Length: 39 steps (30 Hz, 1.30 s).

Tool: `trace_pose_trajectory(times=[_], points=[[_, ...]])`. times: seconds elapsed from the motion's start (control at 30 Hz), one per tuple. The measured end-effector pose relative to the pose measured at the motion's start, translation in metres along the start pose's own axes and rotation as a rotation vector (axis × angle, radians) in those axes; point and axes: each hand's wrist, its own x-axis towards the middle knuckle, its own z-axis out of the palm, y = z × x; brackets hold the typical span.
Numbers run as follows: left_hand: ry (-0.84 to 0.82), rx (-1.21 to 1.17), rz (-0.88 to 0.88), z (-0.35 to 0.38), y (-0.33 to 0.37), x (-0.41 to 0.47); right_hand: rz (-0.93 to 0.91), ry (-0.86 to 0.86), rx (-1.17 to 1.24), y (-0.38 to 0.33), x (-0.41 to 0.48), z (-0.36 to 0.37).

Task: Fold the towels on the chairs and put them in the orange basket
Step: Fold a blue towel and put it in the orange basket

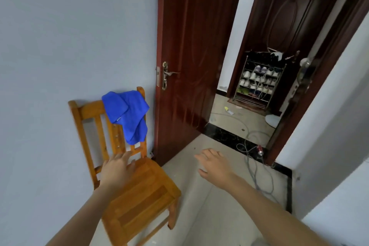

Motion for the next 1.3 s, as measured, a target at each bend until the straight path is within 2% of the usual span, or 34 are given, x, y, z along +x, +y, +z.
trace_pose_trajectory(times=[0.2,0.27,0.4,0.47,0.5,0.6,0.73,0.8,0.9,1.1,1.23,1.3], points=[[-0.01,-0.047,-0.083,0.024,0.027,0.102,-0.015,-0.004,0.126,0.063,0.105,0.014],[-0.02,-0.043,-0.153,0.038,0.027,0.124,-0.039,-0.107,0.104,0.072,0.134,0.029],[-0.016,-0.073,-0.272,0.057,0.026,0.165,-0.11,-0.054,0.082,0.095,0.192,0.044],[0.007,-0.076,-0.339,0.064,0.026,0.188,-0.178,-0.073,0.17,0.109,0.225,0.049],[0.021,-0.069,-0.369,0.065,0.026,0.197,-0.228,-0.089,0.174,0.113,0.239,0.051],[0.133,-0.09,-0.5,0.068,0.035,0.235,-0.323,0.009,0.239,0.14,0.299,0.065],[0.289,-0.154,-0.747,0.071,0.055,0.265,-0.524,-0.015,0.227,0.166,0.361,0.071],[0.348,-0.182,-0.8,0.075,0.064,0.272,-0.577,0.025,0.208,0.17,0.388,0.072],[0.37,-0.16,-0.889,0.083,0.071,0.278,-0.716,0.083,0.318,0.163,0.427,0.068],[0.495,-0.129,-1.044,0.082,0.062,0.286,-0.94,0.04,0.4,0.113,0.48,0.076],[0.604,-0.143,-1.079,0.072,0.039,0.316,-1.054,0.081,0.458,0.08,0.516,0.075],[0.653,-0.178,-1.083,0.066,0.03,0.343,-1.053,0.129,0.515,0.066,0.542,0.07]])
